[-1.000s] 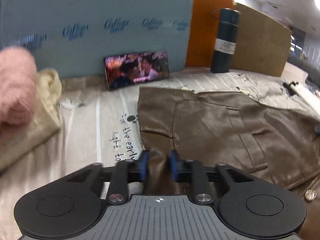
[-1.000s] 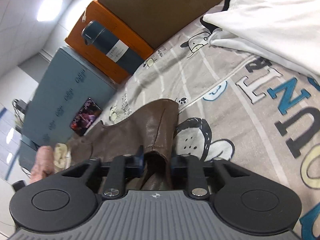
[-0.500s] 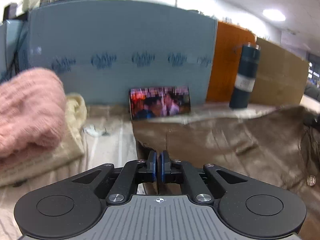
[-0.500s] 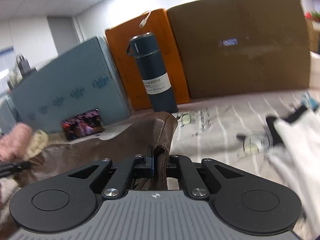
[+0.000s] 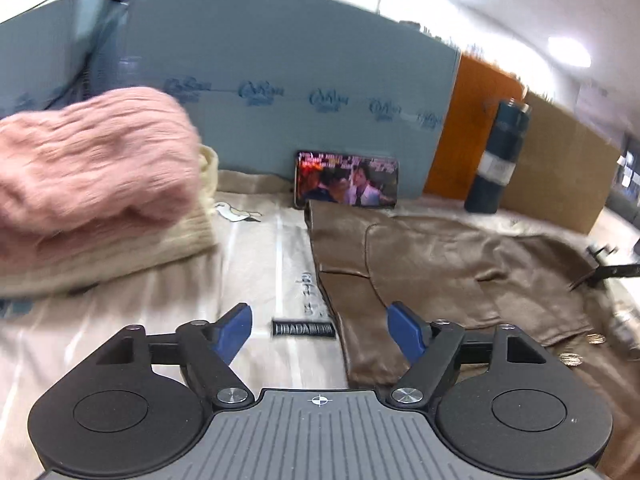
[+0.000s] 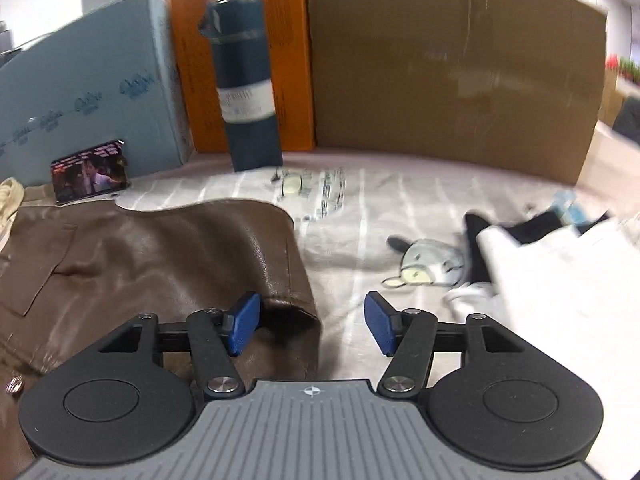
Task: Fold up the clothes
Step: 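Spread the jacket flat on the table with both grippers, pulling its edges apart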
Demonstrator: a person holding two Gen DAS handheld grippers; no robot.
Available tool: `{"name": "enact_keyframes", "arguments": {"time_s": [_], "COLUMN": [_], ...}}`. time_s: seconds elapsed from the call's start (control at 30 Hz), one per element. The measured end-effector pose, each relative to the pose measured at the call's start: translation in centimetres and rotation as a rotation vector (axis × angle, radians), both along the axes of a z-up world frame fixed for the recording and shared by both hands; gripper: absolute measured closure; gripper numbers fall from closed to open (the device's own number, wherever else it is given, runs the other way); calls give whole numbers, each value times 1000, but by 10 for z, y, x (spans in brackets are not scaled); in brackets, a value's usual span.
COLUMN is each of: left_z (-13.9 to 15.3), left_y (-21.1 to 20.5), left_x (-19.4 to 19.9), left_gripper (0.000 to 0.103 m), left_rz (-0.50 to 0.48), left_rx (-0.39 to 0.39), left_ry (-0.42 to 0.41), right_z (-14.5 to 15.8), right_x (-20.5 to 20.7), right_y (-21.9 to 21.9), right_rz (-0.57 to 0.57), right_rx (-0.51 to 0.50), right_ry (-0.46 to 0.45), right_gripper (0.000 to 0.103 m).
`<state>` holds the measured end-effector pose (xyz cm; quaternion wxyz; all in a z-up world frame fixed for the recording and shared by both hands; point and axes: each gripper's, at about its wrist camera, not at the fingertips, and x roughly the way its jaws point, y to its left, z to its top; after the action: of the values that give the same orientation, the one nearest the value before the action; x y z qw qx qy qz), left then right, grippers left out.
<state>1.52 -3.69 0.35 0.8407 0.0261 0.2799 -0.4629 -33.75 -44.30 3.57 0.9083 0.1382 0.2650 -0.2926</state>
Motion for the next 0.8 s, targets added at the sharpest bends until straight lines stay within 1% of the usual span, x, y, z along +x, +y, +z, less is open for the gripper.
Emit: {"name": "enact_keyframes", "arguments": {"time_s": [0.03, 0.07, 0.1, 0.13, 0.17, 0.23, 0.3, 0.4, 0.5, 0.6, 0.67, 0.73, 0.77, 0.8], "left_z": [0, -2, -4, -7, -9, -13, -16, -21, -24, -23, -24, -25, -26, -27], "left_y": [9, 16, 21, 25, 29, 27, 27, 20, 16, 21, 23, 24, 24, 21], "left_x": [-4, -7, -13, -18, -23, -31, -38, -47, -51, -53, -52, -51, -50, -49], "left_gripper": [21, 18, 14, 13, 13, 13, 13, 13, 12, 11, 11, 11, 12, 12], "left_rz": [-17, -41, -64, -87, -110, -151, -193, -277, -291, -307, -336, -356, -360, -352], "left_rx": [-29, -49, -51, -53, -50, -13, 13, 44, 66, 26, -20, -48, -56, -45], "left_ry": [16, 31, 38, 46, 52, 60, 68, 74, 67, 74, 92, 117, 125, 125], "right_z": [1, 2, 3, 4, 5, 6, 0, -14, -29, -40, -45, -48, -48, -48], "right_x": [-4, -6, -9, -11, -13, -18, -15, -3, 8, 10, 3, 0, 0, 2], "right_y": [2, 8, 15, 23, 30, 45, 58, 73, 82, 87, 88, 89, 90, 90], "right_rz": [0, 30, 71, 111, 152, 233, 319, 409, 459, 460, 465, 476, 486, 501], "right_rx": [-8, 6, 27, 47, 68, 111, 167, 190, 193, 157, 159, 170, 178, 186], "right_ry": [7, -11, -38, -65, -92, -145, -159, -113, -38, 36, 38, 24, 19, 13], "right_gripper": [42, 38, 35, 34, 33, 30, 25, 21, 21, 20, 20, 20, 20, 20]}}
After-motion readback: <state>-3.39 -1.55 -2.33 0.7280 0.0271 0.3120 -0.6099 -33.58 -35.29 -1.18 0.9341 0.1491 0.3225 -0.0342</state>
